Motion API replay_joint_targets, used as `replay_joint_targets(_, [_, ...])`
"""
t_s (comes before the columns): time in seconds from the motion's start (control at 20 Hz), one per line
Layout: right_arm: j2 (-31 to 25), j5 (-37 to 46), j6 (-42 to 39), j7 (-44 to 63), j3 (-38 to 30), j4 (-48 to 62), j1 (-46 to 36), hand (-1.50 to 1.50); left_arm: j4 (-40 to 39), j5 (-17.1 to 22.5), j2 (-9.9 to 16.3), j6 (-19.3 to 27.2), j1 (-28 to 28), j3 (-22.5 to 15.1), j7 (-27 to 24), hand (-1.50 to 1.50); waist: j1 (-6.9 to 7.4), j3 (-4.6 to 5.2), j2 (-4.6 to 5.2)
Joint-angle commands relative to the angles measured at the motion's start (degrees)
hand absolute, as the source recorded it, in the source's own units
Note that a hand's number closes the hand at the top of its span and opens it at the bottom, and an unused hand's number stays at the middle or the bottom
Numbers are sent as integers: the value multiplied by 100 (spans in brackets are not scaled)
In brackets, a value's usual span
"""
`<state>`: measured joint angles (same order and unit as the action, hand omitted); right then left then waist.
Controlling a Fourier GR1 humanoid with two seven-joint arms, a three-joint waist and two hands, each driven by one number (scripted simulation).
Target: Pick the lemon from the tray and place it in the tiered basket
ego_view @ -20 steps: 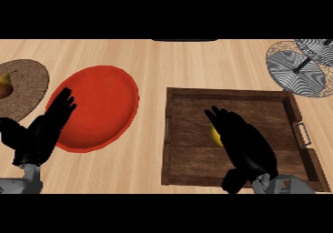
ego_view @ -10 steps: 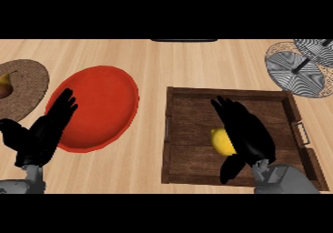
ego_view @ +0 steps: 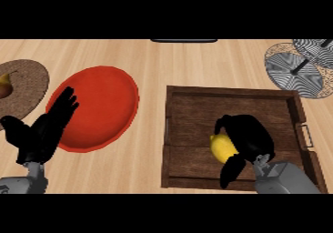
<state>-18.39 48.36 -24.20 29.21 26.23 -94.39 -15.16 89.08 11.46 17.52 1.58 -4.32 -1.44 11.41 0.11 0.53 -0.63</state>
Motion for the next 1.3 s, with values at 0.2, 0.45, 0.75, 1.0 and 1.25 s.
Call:
replay_joint_targets(0.2, [-52, 778, 206, -620, 385, 468, 34, 150, 8, -181, -174, -67, 99, 25, -96, 0, 6, -54, 60])
replay_joint_targets(0.45, [139, 1209, 729, -742, 239, 496, -261, 150, -274, -311, -227, -138, -45, 44, -195, 0, 0, -54, 64])
replay_joint_targets(0.75, [-2127, 149, 1352, -1248, -2745, 1250, 887, 150, -26, 30, -13, -47, 225, 521, -133, 0, -673, -121, 57])
replay_joint_targets(1.0, [-2793, -785, 2399, -2550, -4471, 1980, 912, 150, -22, -45, -90, -67, 435, 415, -223, 0, -476, -112, 40])
replay_joint_targets(1.25, [-2851, -2356, 2547, -3999, -5811, 2311, 664, 150, 31, -48, 54, -147, 296, 438, -89, 0, -368, -92, 10])
